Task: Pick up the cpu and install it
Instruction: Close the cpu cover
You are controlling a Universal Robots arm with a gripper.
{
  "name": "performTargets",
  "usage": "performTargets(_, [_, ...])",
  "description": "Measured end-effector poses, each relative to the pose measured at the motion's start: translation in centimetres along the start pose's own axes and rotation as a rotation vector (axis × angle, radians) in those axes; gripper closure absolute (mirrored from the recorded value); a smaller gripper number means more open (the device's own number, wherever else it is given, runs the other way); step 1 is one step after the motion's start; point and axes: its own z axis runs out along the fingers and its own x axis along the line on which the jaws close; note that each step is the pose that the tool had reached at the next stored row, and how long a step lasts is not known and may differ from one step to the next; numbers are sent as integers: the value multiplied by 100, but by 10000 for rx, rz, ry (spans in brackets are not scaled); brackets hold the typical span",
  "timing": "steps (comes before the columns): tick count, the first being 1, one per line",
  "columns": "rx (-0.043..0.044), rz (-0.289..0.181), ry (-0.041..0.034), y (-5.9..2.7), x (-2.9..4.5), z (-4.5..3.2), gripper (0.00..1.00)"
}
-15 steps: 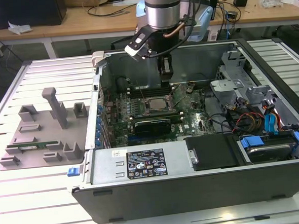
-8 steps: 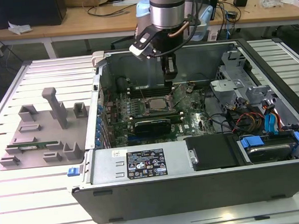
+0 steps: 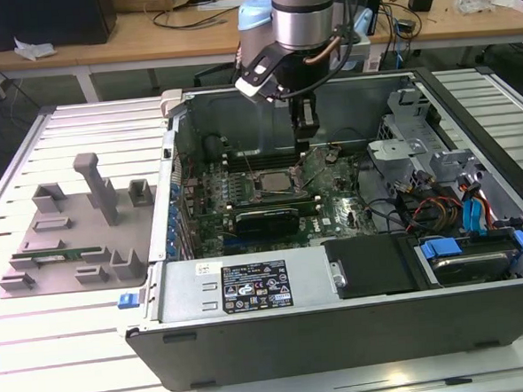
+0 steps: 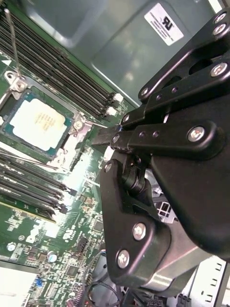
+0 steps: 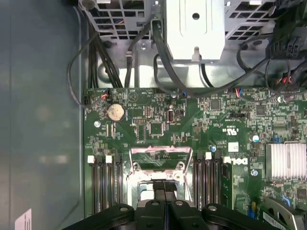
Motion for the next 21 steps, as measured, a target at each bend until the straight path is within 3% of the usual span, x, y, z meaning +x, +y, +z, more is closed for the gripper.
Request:
performTargets(9, [0, 0, 1, 92, 2, 3, 89])
performTargets(17, [1, 2, -1, 117, 2, 4, 89])
performTargets(21, [77, -1, 0, 230, 3, 10, 89])
